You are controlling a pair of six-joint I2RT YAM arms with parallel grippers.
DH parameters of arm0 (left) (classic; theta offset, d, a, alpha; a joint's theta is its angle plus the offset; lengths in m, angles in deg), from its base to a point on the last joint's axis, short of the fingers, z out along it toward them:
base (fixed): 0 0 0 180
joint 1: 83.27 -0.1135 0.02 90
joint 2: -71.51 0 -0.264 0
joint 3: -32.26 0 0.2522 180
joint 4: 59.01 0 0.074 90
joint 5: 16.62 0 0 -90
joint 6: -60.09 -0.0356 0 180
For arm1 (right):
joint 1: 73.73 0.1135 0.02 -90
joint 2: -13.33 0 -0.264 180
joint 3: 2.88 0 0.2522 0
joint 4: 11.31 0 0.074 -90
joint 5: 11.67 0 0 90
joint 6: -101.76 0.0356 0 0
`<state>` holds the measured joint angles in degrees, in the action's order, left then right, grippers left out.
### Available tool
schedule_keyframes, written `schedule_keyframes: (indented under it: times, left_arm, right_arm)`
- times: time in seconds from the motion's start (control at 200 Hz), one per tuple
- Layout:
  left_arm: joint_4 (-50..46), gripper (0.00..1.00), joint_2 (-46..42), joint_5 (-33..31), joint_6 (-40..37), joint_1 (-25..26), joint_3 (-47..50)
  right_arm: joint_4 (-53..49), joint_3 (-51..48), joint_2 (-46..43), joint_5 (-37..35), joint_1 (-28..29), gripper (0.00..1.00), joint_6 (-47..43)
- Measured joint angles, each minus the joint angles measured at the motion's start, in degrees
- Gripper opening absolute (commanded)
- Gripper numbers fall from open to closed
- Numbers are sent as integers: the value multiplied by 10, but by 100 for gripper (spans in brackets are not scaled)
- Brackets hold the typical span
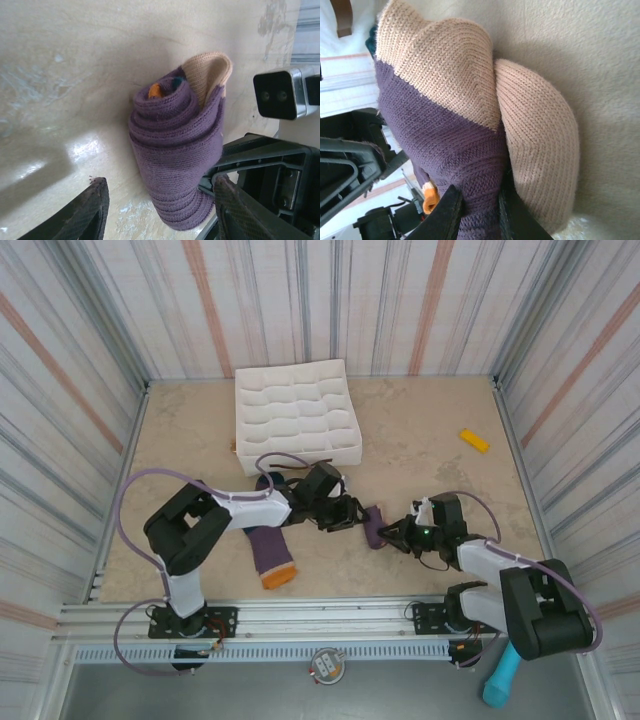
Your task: Roll the socks
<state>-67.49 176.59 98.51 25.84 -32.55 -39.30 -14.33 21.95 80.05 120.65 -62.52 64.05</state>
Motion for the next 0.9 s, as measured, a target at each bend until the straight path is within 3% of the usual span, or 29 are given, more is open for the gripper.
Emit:
schedule_keyframes:
  times: [0.411,0.531,0.721,0.897]
  left_arm:
    - [-26,49,49,0,3,15,-47]
    - [-27,39,58,4,12,15,-56]
    - [-43,17,71,9,15,18,-81]
    - [-57,7,76,8,16,21,-95]
  right_arm:
    - [21,0,33,30,-16,13,0]
    - [16,0,33,31,-21,17,0]
    - [10,0,30,30,-23,20,7]
    - [-22,0,-2,13,-26,25,13]
